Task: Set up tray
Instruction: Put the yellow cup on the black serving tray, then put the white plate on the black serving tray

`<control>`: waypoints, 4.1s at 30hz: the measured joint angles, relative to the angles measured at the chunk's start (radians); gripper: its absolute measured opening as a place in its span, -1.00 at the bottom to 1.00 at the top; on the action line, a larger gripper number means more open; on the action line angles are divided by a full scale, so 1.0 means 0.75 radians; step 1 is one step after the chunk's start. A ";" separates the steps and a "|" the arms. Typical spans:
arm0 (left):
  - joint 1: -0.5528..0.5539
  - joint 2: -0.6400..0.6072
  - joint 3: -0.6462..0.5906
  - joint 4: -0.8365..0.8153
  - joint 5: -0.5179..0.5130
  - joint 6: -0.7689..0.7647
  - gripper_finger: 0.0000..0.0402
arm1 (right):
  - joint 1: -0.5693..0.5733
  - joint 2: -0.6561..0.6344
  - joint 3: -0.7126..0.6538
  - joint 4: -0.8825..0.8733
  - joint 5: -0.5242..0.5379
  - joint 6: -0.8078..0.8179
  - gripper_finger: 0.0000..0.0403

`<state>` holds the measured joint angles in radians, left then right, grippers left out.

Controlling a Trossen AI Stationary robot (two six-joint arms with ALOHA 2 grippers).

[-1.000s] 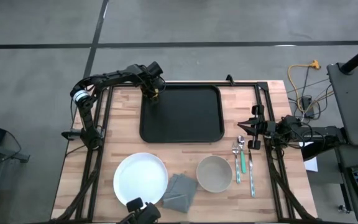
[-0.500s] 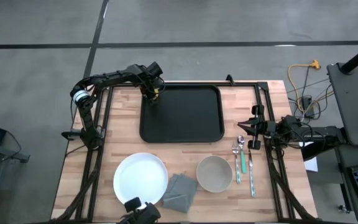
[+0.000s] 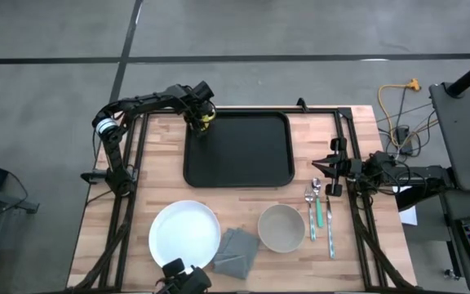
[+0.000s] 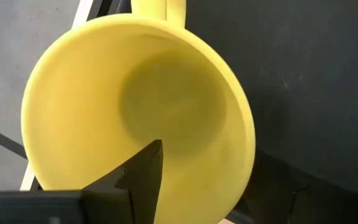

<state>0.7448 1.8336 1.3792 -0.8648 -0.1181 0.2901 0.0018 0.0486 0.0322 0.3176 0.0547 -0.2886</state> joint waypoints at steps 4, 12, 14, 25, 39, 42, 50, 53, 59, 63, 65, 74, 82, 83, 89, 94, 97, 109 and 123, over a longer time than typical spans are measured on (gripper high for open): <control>0.000 0.000 0.008 -0.018 0.001 -0.001 -0.03 | 0.000 0.000 0.000 0.000 0.000 0.000 -0.91; -0.004 -0.007 0.084 -0.075 0.000 -0.055 -0.02 | 0.000 0.000 0.000 0.000 -0.001 0.000 -0.91; -0.007 -0.009 0.115 -0.125 0.000 -0.056 -0.02 | 0.000 0.000 0.000 0.000 0.000 0.000 -0.91; -0.083 -0.035 0.281 -0.356 0.010 -0.227 -0.02 | 0.000 -0.001 0.000 0.000 -0.001 0.000 -0.91; -0.447 -0.250 0.098 -0.369 0.016 -0.359 -0.02 | 0.000 0.000 0.000 0.000 0.000 0.000 -0.91; -0.549 -0.323 0.021 -0.370 0.017 -0.424 -0.02 | 0.000 0.000 0.000 0.000 -0.001 0.000 -0.91; -0.848 -0.554 -0.228 -0.370 0.018 -0.683 -0.02 | 0.000 0.000 0.000 0.000 0.000 0.000 -0.91; -0.959 -0.650 -0.327 -0.369 0.020 -0.808 -0.02 | 0.000 0.000 0.000 0.000 -0.001 0.000 -0.91; -1.174 -0.816 -0.483 -0.368 0.041 -1.076 -0.02 | 0.000 0.000 0.000 0.000 -0.001 0.000 -0.91; -1.285 -0.883 -0.548 -0.359 0.079 -1.190 -0.02 | 0.000 0.000 0.000 0.000 -0.001 0.000 -0.91; -1.319 -0.900 -0.579 -0.356 0.080 -1.233 -0.02 | 0.000 0.000 0.000 0.000 0.000 0.000 -0.91; -1.336 -0.902 -0.798 -0.108 0.089 -1.280 -0.02 | 0.000 0.000 0.000 0.000 -0.001 0.000 -0.91; -1.336 -0.901 -0.933 -0.031 0.091 -1.342 -0.02 | 0.000 0.000 0.000 0.000 0.000 0.000 -0.91; -1.336 -0.901 -0.950 -0.016 0.091 -1.342 -0.02 | 0.000 0.000 0.000 0.000 -0.001 0.000 -0.91; -1.336 -0.901 -1.002 0.095 0.122 -1.318 -0.02 | 0.000 0.000 0.000 0.000 0.000 0.000 -0.91; -1.336 -0.901 -1.004 0.148 0.145 -1.316 -0.02 | 0.000 0.000 0.000 0.000 -0.001 0.000 -0.91; -1.336 -0.901 -1.009 0.176 0.144 -1.315 -0.02 | 0.000 0.000 0.000 0.000 -0.001 0.000 -0.91; -1.336 -0.901 -1.177 0.355 0.156 -1.338 -0.02 | 0.000 0.000 0.000 0.000 0.000 0.000 -0.91; -1.336 -0.899 -1.229 0.470 0.267 -1.307 -0.89 | 0.000 0.000 0.000 0.000 -0.001 0.000 -0.91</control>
<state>-0.2573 1.1590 0.4572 -0.5124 0.0821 -0.6903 0.0021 0.0486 0.0322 0.3176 0.0544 -0.2886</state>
